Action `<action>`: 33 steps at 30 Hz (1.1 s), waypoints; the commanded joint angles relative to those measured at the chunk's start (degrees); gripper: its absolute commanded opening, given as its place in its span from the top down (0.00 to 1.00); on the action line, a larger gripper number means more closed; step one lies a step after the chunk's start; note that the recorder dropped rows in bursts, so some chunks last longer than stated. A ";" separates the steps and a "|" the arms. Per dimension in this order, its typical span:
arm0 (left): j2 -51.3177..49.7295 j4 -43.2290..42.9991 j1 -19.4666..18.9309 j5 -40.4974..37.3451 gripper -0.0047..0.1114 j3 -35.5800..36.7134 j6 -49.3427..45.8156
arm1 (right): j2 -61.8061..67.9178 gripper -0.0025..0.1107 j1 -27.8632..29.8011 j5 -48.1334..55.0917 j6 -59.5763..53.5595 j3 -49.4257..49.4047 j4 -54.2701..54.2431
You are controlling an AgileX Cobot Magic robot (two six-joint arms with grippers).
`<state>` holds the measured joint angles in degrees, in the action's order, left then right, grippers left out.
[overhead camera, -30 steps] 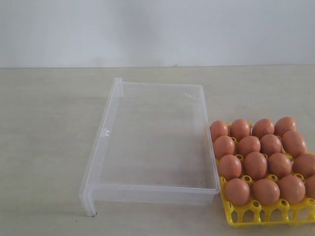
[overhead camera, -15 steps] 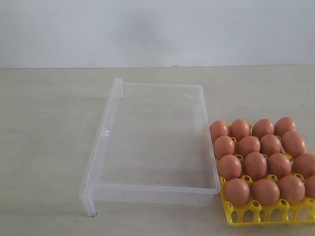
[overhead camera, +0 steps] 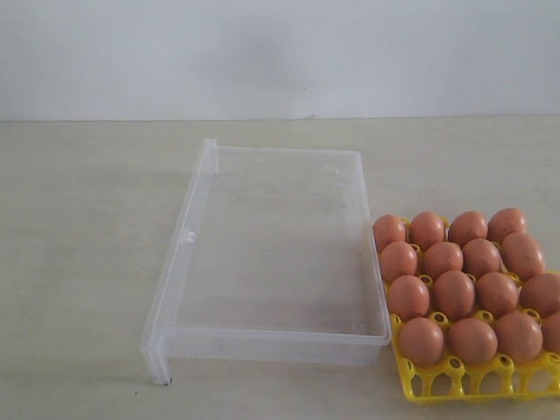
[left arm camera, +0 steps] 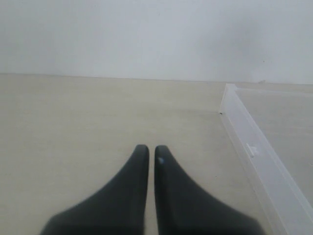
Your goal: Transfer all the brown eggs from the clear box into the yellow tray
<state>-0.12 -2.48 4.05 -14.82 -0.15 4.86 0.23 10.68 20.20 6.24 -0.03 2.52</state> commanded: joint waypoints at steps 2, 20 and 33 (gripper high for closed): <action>0.12 0.14 -0.19 0.26 0.92 0.15 -0.13 | -0.23 0.98 0.20 -0.25 0.04 0.03 0.60; 0.12 0.14 -3.56 0.63 0.92 0.15 -0.13 | -0.23 0.98 0.20 -0.25 0.04 0.03 0.60; 0.12 0.14 -3.56 0.63 0.92 0.15 -0.13 | -0.23 0.98 0.20 -0.25 0.04 0.03 0.60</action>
<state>-0.12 -2.48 0.67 -14.61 -0.15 4.86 0.23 10.68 20.20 6.24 -0.03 2.54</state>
